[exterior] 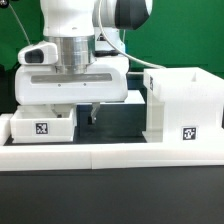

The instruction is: Assemble drawer

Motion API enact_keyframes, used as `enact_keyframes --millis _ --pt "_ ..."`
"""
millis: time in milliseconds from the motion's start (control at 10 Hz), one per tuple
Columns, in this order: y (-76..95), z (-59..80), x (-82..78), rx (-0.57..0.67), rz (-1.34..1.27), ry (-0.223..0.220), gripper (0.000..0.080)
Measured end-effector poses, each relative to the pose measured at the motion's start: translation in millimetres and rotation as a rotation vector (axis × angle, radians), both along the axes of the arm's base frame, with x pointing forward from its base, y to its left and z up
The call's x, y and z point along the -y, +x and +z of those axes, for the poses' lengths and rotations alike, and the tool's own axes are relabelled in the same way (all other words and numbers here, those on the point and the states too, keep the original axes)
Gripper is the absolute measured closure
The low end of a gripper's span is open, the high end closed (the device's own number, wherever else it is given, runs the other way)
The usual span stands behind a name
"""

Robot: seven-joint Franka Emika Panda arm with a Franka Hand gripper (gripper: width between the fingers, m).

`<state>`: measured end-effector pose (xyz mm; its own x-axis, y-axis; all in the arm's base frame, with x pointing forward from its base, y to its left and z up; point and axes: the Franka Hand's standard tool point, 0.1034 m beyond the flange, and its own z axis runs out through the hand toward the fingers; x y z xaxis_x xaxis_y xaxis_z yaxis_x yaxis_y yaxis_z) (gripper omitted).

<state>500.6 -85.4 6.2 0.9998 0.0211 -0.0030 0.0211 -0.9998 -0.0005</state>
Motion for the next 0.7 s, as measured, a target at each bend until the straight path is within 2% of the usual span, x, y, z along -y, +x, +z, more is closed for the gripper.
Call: enact_keyframes --millis 200,300,400,700 --pt "0.0 0.0 0.0 0.000 0.000 0.000 0.0703" --pt "0.0 0.0 0.0 0.000 0.000 0.000 0.0703" --pt "0.0 0.0 0.0 0.000 0.001 0.000 0.0758" --pt "0.0 0.0 0.0 0.000 0.001 0.000 0.0758"
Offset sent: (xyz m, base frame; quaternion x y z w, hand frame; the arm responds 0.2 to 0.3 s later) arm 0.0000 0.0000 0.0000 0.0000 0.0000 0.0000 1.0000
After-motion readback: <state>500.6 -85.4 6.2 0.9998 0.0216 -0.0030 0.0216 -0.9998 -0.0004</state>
